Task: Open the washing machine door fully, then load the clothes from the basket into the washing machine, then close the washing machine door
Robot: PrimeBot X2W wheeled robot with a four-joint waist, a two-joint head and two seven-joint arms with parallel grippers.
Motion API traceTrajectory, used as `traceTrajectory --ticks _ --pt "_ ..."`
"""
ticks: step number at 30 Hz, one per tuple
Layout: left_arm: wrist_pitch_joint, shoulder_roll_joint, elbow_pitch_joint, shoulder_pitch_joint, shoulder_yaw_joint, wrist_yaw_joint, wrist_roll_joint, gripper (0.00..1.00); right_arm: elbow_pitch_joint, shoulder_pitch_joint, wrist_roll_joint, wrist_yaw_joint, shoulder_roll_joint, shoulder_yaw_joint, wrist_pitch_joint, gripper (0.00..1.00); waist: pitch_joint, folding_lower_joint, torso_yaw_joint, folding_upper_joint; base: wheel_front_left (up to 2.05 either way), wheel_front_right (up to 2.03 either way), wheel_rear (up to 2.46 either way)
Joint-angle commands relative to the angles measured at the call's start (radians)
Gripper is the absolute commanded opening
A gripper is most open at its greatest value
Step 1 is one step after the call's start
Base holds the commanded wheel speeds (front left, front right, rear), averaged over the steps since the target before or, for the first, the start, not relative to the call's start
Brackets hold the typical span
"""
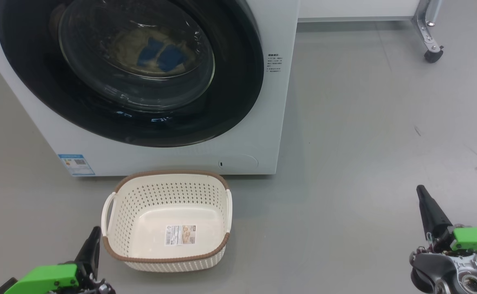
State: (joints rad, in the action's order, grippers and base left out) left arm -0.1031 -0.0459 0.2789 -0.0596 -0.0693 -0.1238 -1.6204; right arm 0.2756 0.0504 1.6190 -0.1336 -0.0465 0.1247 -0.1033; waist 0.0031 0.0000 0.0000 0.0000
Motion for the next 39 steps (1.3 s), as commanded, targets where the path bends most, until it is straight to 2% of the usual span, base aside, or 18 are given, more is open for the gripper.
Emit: traceTrajectory --ticks 1,39 --pt "-0.007 -0.008 -0.034 -0.048 -0.040 -0.007 0.008 0.00 -0.031 0.057 -0.007 0.003 -0.008 -0.016 -0.006 0.00 0.000 0.0000 0.000 0.0000 0.00 0.00 0.00" --pt "-0.009 -0.006 -0.034 -0.048 -0.043 -0.007 0.010 0.00 -0.031 0.057 -0.009 0.003 -0.006 -0.013 -0.008 0.00 0.000 0.0000 0.000 0.0000 0.00 0.00 0.00"
